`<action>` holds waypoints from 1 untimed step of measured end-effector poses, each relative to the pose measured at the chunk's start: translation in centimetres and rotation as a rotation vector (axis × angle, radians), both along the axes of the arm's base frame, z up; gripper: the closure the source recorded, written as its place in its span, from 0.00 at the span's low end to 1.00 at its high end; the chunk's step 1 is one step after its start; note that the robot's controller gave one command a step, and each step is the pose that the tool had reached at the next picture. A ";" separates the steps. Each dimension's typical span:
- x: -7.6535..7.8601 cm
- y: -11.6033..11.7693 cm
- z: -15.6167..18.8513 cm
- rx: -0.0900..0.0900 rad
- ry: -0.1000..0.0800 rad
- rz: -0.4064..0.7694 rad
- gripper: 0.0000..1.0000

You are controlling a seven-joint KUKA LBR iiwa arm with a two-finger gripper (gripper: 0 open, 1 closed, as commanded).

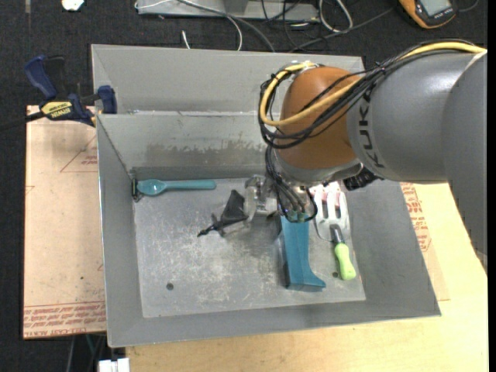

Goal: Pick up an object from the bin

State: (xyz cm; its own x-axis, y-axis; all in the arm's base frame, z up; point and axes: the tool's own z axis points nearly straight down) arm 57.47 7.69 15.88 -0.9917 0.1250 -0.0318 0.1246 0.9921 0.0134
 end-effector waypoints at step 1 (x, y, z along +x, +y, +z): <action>-0.1 0.0 2.6 0.000 0.005 0.000 1.00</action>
Offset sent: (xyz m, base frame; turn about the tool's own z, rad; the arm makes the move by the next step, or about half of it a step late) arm -0.0011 0.0000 0.0661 -0.0002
